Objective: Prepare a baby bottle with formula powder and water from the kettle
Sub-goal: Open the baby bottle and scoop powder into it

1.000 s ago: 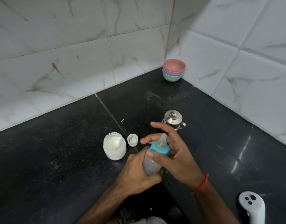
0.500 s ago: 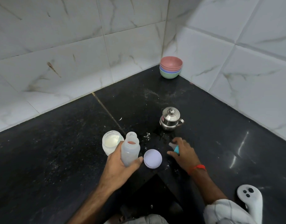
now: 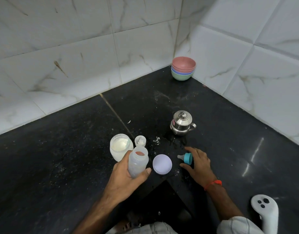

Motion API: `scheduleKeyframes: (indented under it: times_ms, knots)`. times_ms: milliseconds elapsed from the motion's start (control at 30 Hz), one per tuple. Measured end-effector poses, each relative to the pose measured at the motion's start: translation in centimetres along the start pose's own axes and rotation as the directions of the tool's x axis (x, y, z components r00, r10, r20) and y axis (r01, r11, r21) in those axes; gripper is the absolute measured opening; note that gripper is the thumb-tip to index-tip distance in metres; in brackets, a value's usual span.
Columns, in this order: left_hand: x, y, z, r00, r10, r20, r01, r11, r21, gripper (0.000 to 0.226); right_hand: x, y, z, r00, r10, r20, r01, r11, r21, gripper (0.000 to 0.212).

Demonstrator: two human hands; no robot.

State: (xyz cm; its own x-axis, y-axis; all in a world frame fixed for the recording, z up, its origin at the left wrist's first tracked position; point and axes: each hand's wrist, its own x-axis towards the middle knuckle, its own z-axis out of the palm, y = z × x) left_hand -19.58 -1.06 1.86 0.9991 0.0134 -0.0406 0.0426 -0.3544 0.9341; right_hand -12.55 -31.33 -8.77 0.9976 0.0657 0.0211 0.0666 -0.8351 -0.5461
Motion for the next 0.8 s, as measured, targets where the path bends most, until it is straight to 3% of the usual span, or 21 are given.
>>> scheduleKeyframes:
  times_ms: [133, 267, 467, 700, 800]
  knots:
    - [-0.1, -0.1, 0.1, 1.000, 0.002, 0.008, -0.003, 1.000, 0.008, 0.043, 1.1, -0.5, -0.1, 0.999, -0.023, -0.041, 0.024, 0.999, 0.022, 0.043]
    - [-0.2, 0.0, 0.2, 1.000, 0.013, 0.021, -0.013, 1.000, 0.009, 0.046, 3.6, -2.9, 0.1, 0.999, 0.024, -0.030, -0.020, 0.992, 0.122, 0.042]
    - [-0.7, 0.2, 0.1, 1.000, 0.030, 0.004, -0.030, 1.000, 0.005, 0.044, 4.7, -4.5, 1.6, 0.998, -0.014, 0.053, 0.006, 0.991, 0.136, 0.043]
    - [-1.3, 0.5, -0.5, 0.995, 0.055, -0.079, -0.054, 0.998, 0.017, 0.050, 5.6, -7.3, 1.3, 0.968, -0.163, -0.190, 0.202, 0.957, 0.208, 0.046]
    - [-1.4, 0.8, -0.7, 0.992, 0.060, -0.110, -0.059, 0.998, 0.019, 0.057, 7.6, -10.2, 2.2, 0.972, -0.234, -0.023, 0.234, 0.951, 0.201, 0.060]
